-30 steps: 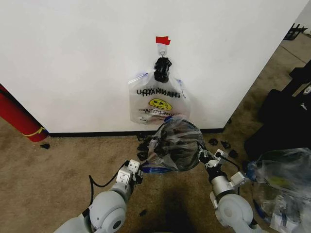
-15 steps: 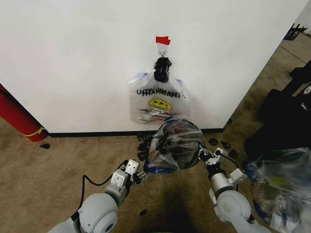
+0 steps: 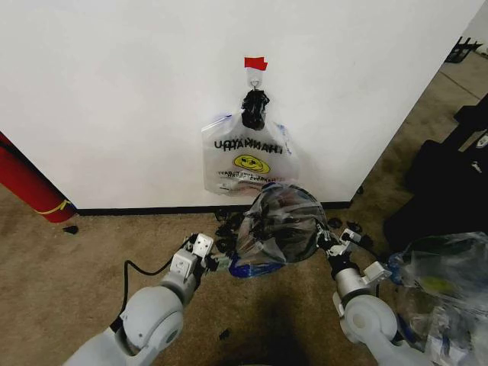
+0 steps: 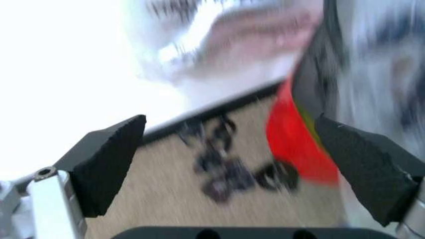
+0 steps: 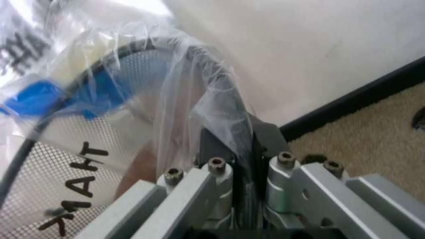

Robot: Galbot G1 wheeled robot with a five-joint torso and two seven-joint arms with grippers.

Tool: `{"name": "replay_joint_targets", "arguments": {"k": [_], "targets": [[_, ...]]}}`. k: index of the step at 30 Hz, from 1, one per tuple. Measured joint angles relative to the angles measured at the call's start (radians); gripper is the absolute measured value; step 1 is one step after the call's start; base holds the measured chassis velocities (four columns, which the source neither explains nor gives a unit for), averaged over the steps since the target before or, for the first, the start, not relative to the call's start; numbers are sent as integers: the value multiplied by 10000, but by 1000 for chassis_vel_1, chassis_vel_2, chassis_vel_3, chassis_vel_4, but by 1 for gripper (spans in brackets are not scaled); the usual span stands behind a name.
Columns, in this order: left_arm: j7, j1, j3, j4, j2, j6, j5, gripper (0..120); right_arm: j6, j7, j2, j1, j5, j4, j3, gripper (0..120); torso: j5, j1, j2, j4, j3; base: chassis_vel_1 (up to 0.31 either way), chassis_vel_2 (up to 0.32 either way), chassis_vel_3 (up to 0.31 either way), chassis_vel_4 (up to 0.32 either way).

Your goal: Pick up the garbage bag from the wall and place it over the trash bin.

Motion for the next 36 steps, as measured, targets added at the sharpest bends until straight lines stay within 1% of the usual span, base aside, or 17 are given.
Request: {"name": "replay_joint_targets", "arguments": {"k": [1,3,5,6,7,8,9,10,11,12,14,15,16,18,23,28,36], "targets": [[0,0,0,0,0,0,0,100,0,0,0,0,0,0,0,1,0,0,0,0,0,0,0,0,0],[544,-148,-193,28,-252,-219,638,100,-50,-116,-112,-108,-60,116,13,1,-1,0,0,0,0,0,0,0,0],[1008,-412,-351,7,-385,-360,559,100,-54,-265,-174,-183,-163,173,33,1,0,0,0,4,0,0,0,0,0],[1394,-863,-470,-10,-456,-630,-415,100,-16,-531,-229,-252,-381,152,54,1,-1,0,0,2,0,0,0,0,0],[1517,-1036,-511,8,-457,-733,-855,100,24,-667,-245,-271,-478,116,65,1,1,0,0,0,0,0,0,0,0],[1788,-1308,-578,110,-427,-929,-1627,100,124,-983,-274,-304,-678,25,103,1,2,0,1,-3,0,0,0,0,0],[1788,-1308,-578,110,-427,-929,-1627,100,124,-983,-274,-304,-678,25,103,1,2,0,1,-3,0,0,0,0,0],[2140,-1642,-601,343,-285,-1216,-2554,100,282,-1461,-303,-331,-903,-110,166,1,0,1,0,-1,1,0,0,0,0],[2201,-1714,-600,391,-250,-1270,-2728,100,319,-1579,-309,-336,-942,-146,182,1,-1,1,0,-2,1,0,0,0,0],[2397,-1961,-594,585,-121,-1421,-3363,100,472,-2037,-336,-341,-1088,-290,236,1,0,0,0,-2,0,0,0,0,0],[2549,-2184,-561,767,12,-1505,-3978,100,718,-2646,-370,-321,-1219,-523,303,1,1,0,0,0,1,0,0,0,0],[2549,-2184,-561,767,12,-1505,-3978,100,718,-2646,-370,-321,-1219,-523,303,1,1,0,0,0,1,0,0,0,0],[2672,-2393,-510,931,122,-1523,-4468,100,958,-3184,-399,-267,-1356,-766,361,1,-2,0,0,2,1,0,0,0,0],[2747,-2799,-375,1188,294,-1407,-4873,100,1364,-4003,-460,-140,-1522,-1245,500,1,1,0,0,0,1,0,0,0,0],[2952,-3207,-223,1465,1015,-476,-4867,100,1996,-5195,-563,13,-1489,-1849,782,1,-1,1,0,1,1,0,0,0,0],[3264,-3212,-139,1638,1407,-297,-4455,100,2231,-5953,-612,142,-1429,-2133,884,1,-1,1,0,1,1,0,0,0,0],[3626,-3305,-121,1679,1553,-12,-4294,100,2382,-6538,-665,216,-1564,-2301,896,1,-1,1,0,0,1,0,0,0,0]]}}
